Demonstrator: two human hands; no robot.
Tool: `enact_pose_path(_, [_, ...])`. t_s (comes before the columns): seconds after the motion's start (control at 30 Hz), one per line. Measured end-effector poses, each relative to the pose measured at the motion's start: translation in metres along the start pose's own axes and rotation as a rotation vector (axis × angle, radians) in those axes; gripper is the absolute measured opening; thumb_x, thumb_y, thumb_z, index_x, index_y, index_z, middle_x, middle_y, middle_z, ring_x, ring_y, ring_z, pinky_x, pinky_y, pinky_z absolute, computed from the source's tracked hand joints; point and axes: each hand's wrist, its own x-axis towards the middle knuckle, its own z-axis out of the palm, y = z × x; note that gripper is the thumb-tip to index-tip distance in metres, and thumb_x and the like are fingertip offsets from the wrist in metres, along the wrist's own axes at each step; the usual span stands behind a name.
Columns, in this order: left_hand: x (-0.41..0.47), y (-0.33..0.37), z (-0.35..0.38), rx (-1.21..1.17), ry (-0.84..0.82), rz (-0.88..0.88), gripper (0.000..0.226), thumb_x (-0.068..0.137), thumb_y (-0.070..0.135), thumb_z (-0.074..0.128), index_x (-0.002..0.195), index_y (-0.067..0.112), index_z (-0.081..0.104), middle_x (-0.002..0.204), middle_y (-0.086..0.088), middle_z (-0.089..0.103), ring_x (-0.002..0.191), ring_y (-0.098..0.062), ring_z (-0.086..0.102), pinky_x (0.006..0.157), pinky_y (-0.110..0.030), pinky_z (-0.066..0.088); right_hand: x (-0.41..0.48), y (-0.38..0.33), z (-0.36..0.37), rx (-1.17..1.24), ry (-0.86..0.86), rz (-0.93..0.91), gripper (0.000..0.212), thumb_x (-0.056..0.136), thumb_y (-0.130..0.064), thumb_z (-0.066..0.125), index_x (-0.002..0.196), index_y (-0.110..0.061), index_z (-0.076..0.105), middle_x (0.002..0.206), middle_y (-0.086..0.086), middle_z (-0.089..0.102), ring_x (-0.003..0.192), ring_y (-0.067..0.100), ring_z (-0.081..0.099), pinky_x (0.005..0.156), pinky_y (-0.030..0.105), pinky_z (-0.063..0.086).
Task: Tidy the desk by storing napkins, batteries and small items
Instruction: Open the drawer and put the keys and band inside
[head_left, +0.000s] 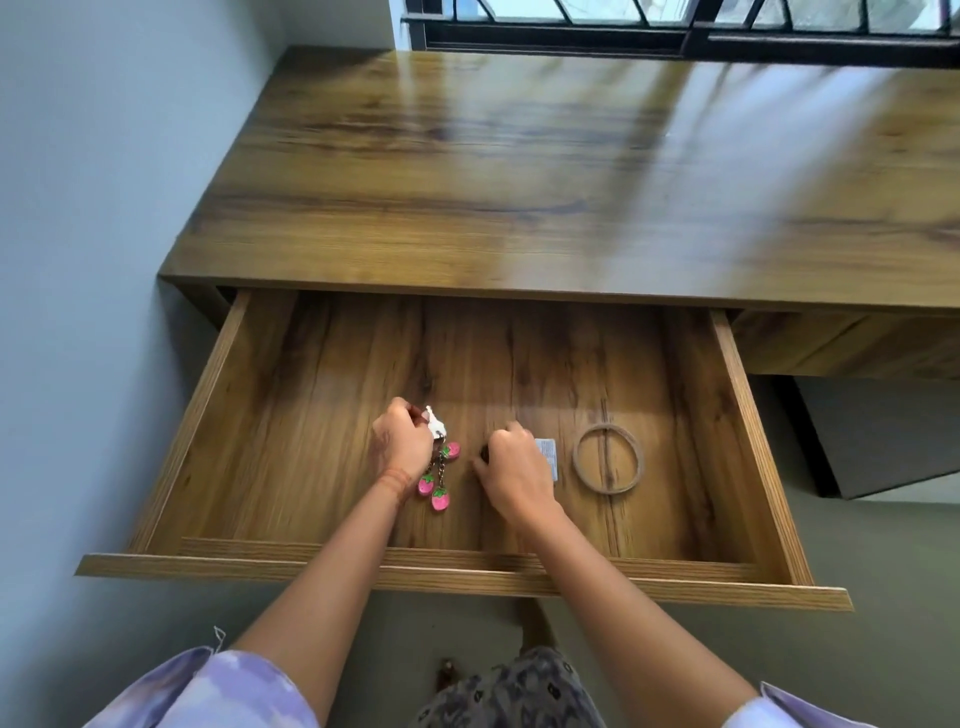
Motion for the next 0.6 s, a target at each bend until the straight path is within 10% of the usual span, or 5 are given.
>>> enact_pose_path(0.37, [-0.060, -0.035, -0.043, 0.090, 0.051, 0.295, 0.015, 0.093, 0.019, 0.052, 0.097, 0.006, 0.059, 0.103, -0.011, 0.064, 0.084, -0.016, 0.050, 0.068, -0.027, 0.039, -0.063, 0.001, -0.014, 0.084, 0.324, -0.070, 0.027, 0.091, -0.025, 0.053, 0.108, -0.005, 0.060, 0.109, 0.008, 0.060, 0.100, 0.020, 0.056, 0.078, 0.027, 0.048])
enact_pose_path(0.6, [-0.105, -0.062, -0.048, 0.212, 0.156, 0.522, 0.017, 0.094, 0.026, 0.048, 0.097, 0.011, 0.056, 0.098, -0.003, 0.062, 0.088, -0.013, 0.049, 0.082, -0.028, 0.038, -0.111, 0.002, 0.005, -0.039, 0.455, -0.159, 0.043, 0.093, -0.032, 0.048, 0.121, -0.001, 0.055, 0.130, 0.017, 0.055, 0.126, 0.031, 0.046, 0.108, 0.043, 0.035])
